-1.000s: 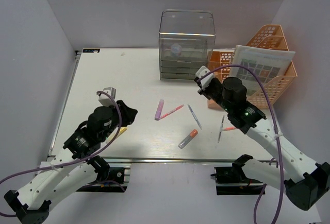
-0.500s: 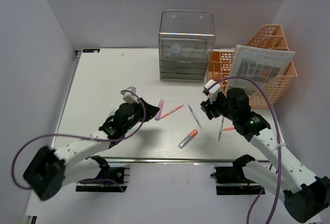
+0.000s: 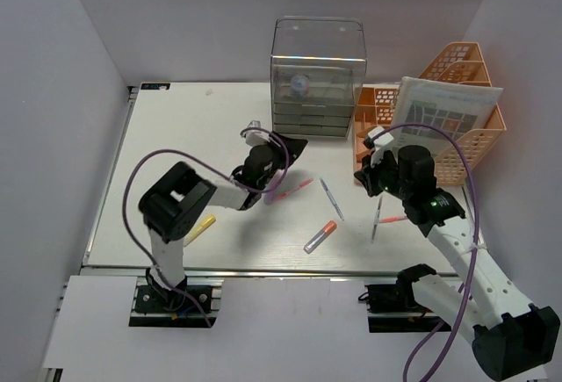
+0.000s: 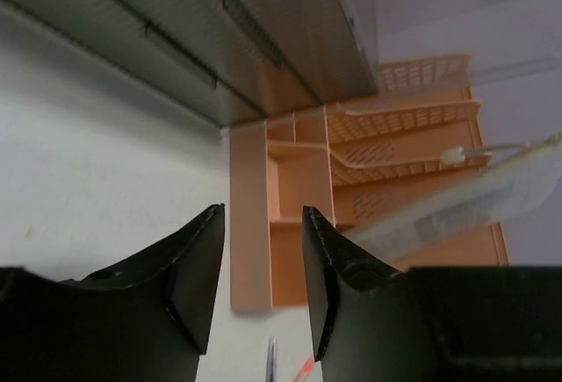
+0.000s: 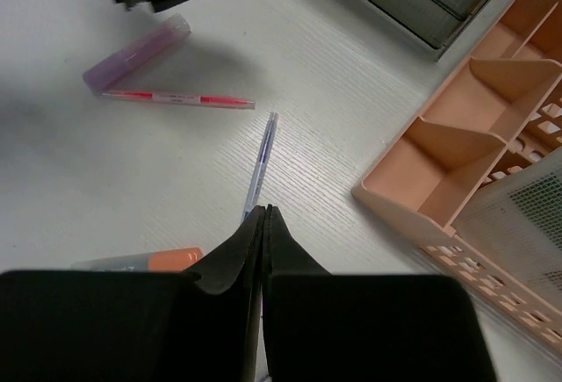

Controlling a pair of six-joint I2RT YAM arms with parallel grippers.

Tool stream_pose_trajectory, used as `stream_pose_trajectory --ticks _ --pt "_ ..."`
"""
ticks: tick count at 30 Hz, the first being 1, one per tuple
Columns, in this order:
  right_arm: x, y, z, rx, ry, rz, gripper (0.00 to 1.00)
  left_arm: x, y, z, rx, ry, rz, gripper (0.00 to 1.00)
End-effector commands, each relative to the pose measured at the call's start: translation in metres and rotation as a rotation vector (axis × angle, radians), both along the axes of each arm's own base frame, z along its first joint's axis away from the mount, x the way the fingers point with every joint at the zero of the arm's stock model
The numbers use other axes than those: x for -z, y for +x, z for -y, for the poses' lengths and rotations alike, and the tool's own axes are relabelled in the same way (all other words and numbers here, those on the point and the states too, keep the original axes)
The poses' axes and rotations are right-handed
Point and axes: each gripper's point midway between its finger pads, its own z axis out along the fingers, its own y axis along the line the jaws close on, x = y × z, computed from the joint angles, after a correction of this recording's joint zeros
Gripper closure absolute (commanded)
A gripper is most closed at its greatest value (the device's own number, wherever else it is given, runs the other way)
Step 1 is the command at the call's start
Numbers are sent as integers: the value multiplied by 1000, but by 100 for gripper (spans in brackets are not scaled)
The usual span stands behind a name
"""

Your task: Organize the desk

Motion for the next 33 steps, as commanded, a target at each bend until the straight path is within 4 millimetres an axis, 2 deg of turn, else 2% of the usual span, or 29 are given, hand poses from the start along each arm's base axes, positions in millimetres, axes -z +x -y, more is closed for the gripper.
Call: stream_pose_trajectory --ticks 1,2,3,4,5,6,7,8,10,11,14,19,33 --pt "-29 4 -3 -1 74 66 100 -34 38 17 -62 -161 91 50" --pt "-29 5 -2 3 77 67 87 -32 45 20 -73 -163 92 53" --pt "-31 4 -1 2 87 75 64 -34 51 24 -79 -171 101 59" --pt "-34 3 -1 -1 96 82 43 -32 61 30 -84 -175 111 59" --pt "-34 2 -1 -7 101 81 40 -30 66 31 -100 -176 111 60" --pt "-36 1 0 -6 112 82 40 -30 70 33 -106 -180 113 62" --pt "-37 1 1 -4 117 81 48 -36 79 33 -117 -190 130 63" --pt "-37 0 0 -8 119 79 53 -29 83 34 -127 -181 127 63" --pt "-38 0 3 -5 124 81 63 -26 88 37 -133 -173 121 62" --pt "-38 0 3 -4 124 81 65 -28 92 38 -140 -177 128 61" --pt "-38 0 6 3 130 80 67 -28 99 40 -157 -178 126 58" --pt "-41 1 7 7 141 85 67 -15 110 36 -213 -134 76 56" --pt "-42 1 11 10 149 83 67 2 114 25 -282 -146 46 55"
